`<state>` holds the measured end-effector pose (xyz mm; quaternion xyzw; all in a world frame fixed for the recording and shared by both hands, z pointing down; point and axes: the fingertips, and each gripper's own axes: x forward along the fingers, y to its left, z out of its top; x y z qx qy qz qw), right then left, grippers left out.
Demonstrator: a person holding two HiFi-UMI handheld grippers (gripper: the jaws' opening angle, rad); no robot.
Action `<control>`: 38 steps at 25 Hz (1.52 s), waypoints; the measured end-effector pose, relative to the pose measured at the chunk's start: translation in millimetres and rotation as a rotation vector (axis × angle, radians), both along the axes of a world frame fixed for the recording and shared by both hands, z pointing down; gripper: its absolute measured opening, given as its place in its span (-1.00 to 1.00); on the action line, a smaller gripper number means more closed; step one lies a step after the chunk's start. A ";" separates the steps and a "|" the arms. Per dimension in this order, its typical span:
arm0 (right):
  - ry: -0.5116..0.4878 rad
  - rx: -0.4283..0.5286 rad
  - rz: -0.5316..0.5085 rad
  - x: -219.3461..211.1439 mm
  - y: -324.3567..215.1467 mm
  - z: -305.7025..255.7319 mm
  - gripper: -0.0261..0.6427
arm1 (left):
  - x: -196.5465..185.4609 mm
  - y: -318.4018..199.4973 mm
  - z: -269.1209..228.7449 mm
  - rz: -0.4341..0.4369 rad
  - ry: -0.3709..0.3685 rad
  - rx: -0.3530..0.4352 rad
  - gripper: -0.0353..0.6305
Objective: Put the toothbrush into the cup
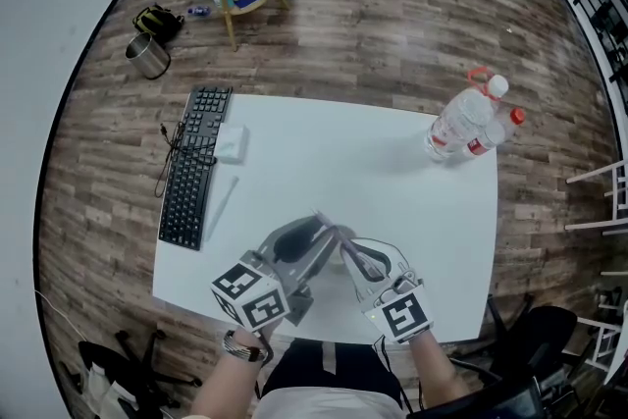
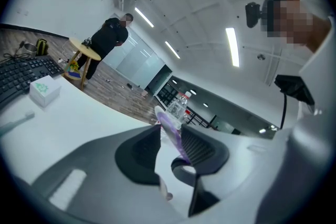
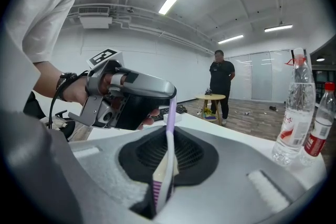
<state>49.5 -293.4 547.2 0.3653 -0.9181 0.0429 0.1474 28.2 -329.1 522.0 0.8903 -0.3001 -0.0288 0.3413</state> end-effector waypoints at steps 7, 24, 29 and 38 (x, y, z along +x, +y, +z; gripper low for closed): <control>0.053 0.003 -0.009 -1.2 -4.2 4.4 -0.86 | 1.0 -1.2 -7.6 -0.007 -0.014 0.033 -0.54; 0.110 0.006 -0.025 -13.2 -12.0 11.7 -0.86 | -4.3 13.2 -24.9 0.001 -0.121 0.113 -0.65; 0.105 0.010 -0.037 -20.1 -12.1 10.0 -0.86 | -8.7 14.6 -28.6 -0.011 -0.127 0.126 -0.66; 0.125 -0.050 -0.045 -23.6 -12.2 24.5 -0.86 | -9.5 16.6 -15.3 -0.006 -0.151 0.107 -0.67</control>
